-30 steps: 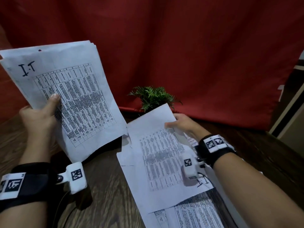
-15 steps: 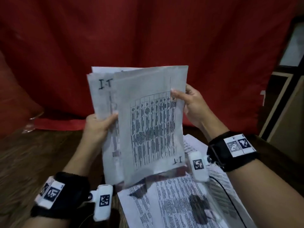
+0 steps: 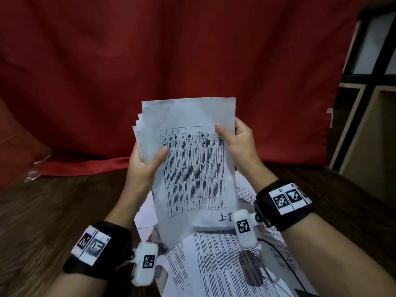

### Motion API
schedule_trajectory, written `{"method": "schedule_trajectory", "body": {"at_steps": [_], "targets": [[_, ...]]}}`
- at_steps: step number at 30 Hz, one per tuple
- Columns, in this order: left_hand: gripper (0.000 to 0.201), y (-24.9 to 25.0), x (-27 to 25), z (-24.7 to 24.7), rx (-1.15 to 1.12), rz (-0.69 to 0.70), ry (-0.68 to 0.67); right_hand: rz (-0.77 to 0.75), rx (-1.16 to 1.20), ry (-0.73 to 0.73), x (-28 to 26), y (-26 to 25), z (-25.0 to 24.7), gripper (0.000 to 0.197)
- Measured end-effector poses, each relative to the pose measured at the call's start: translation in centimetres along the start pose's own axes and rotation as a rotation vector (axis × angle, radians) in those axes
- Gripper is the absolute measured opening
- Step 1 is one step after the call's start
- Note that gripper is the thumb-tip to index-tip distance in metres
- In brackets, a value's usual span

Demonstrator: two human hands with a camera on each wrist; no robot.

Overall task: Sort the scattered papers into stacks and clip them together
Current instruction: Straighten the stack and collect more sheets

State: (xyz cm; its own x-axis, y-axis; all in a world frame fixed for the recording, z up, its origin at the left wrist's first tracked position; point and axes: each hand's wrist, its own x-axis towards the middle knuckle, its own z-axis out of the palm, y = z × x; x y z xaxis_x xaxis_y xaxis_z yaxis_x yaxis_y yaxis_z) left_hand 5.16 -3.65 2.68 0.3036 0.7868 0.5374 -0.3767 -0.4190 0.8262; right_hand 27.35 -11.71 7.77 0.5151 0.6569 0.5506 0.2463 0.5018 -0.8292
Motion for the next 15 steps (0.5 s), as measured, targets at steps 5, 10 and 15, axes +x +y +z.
{"method": "schedule_trajectory", "body": {"at_steps": [5,10,15], "targets": [[0.044,-1.6,-0.4,0.0,0.019,-0.054,0.018,0.121,0.052,-0.072,-1.1,1.1,-1.6,0.013],[0.068,-2.3,-1.0,-0.2,-0.051,-0.15,0.042,0.207,0.019,-0.102,-2.4,2.0,-3.2,0.022],[0.069,-2.4,-1.0,-0.4,-0.096,-0.205,0.049,0.202,0.142,-0.073,-2.2,1.6,-3.9,0.042]]}}
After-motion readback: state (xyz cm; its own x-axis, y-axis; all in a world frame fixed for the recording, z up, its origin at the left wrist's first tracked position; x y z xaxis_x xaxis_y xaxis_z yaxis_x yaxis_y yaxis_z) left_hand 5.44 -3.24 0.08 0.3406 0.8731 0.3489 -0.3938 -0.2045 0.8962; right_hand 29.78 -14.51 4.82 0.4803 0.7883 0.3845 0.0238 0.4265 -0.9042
